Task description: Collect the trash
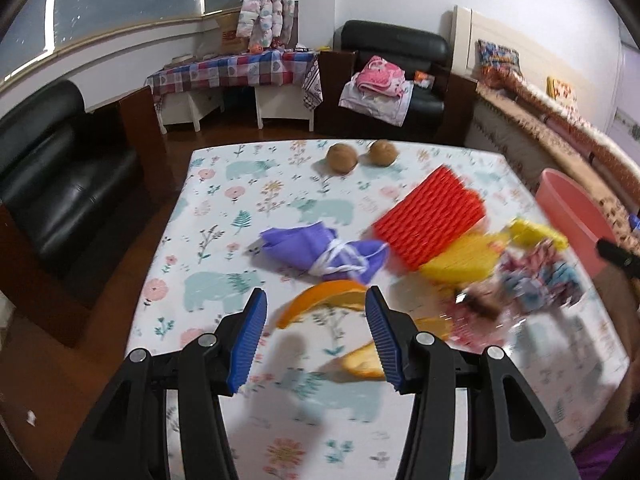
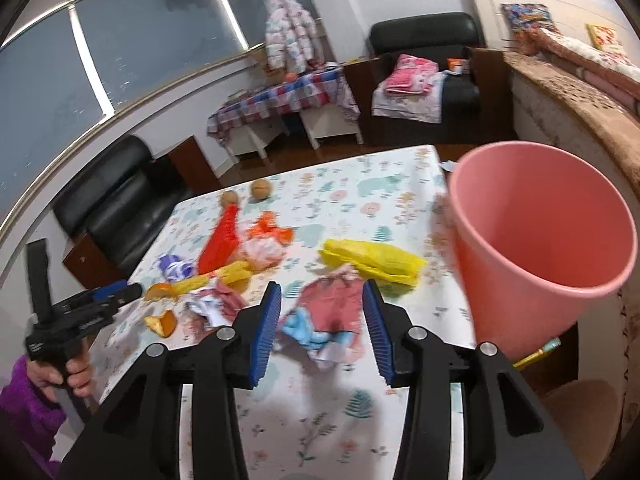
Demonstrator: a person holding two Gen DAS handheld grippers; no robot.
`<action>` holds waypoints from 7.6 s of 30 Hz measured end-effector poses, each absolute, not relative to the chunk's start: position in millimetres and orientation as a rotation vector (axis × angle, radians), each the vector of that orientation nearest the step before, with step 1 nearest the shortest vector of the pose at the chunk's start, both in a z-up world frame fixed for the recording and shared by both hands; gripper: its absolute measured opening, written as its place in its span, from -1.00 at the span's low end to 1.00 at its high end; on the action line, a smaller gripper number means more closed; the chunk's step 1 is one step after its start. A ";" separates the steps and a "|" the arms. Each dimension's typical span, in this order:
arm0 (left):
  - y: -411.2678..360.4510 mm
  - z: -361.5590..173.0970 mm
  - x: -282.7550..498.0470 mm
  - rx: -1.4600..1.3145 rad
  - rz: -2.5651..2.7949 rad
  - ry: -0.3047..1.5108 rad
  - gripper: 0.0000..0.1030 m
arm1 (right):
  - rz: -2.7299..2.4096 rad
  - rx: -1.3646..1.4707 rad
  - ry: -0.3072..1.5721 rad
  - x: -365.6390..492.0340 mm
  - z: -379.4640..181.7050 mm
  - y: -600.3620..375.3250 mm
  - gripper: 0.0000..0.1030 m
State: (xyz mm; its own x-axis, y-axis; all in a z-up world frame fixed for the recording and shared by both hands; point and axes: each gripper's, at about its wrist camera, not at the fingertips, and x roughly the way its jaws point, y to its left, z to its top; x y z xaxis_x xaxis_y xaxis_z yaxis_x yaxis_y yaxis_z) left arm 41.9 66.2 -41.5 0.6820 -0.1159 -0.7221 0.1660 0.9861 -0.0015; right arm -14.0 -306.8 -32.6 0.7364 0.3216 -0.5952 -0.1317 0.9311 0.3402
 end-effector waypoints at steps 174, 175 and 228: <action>-157.4 30.7 35.0 0.047 -0.616 0.677 -0.12 | 0.035 0.395 0.637 -34.2 -24.5 -402.9 -0.31; -148.0 31.2 33.5 0.049 -0.603 0.672 -0.12 | 0.044 0.396 0.644 -33.6 -25.3 -398.4 -0.31; -5.8 -0.3 39.1 0.014 -0.520 0.718 -0.83 | 0.199 0.392 0.914 8.0 -75.7 -305.0 -0.23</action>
